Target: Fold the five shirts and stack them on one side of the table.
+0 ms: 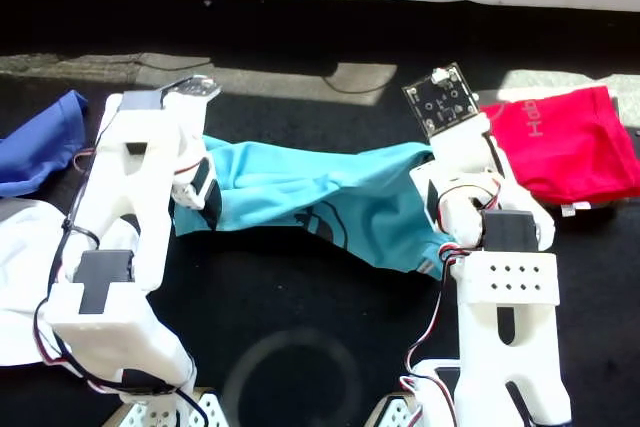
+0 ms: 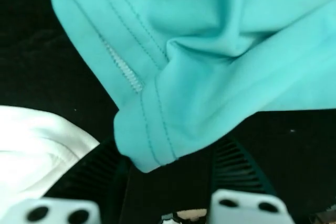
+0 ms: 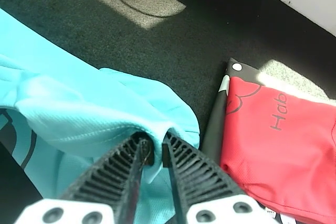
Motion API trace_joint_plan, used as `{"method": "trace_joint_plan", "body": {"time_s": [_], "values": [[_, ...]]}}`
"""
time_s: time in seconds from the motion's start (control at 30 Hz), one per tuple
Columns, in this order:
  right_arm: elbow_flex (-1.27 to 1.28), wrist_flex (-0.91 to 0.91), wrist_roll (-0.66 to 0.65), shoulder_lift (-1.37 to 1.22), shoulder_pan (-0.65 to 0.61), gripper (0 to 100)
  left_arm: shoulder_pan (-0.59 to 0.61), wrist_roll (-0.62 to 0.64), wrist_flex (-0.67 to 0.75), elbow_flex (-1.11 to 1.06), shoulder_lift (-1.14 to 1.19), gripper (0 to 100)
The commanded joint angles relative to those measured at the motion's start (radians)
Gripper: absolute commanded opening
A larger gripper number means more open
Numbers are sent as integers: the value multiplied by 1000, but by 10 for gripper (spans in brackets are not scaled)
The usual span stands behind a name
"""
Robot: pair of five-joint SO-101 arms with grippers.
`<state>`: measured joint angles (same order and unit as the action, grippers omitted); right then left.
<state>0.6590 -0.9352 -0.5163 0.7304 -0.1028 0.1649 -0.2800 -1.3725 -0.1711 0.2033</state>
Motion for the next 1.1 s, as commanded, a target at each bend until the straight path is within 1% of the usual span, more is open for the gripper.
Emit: {"method": "trace_joint_plan", "body": {"time_s": [0.0,0.17,0.3,0.4,0.6,0.8,0.87,0.93,1.0,1.07], "values": [[1,18,-11,18,-4,6,33,-11,49,-28,-50,199],[1,18,-11,16,-7,6,36,-9,41,-30,-51,156],[1,18,-11,16,-7,6,39,-12,-17,-30,-62,176],[-1,15,-11,16,-4,6,33,-58,-74,-73,-127,181],[7,-8,-12,94,-4,6,36,-137,-81,-320,-354,181],[68,-5,-12,188,-7,6,25,-144,6,-461,-688,181],[81,-5,-12,191,-7,6,-10,-144,28,-510,-786,181],[84,-5,-12,189,-7,6,-73,-144,40,-591,-849,181],[84,-5,-12,189,-5,6,-148,-143,58,-677,-866,181],[84,-5,-12,189,-5,6,-193,-138,115,-753,-866,181]]}}
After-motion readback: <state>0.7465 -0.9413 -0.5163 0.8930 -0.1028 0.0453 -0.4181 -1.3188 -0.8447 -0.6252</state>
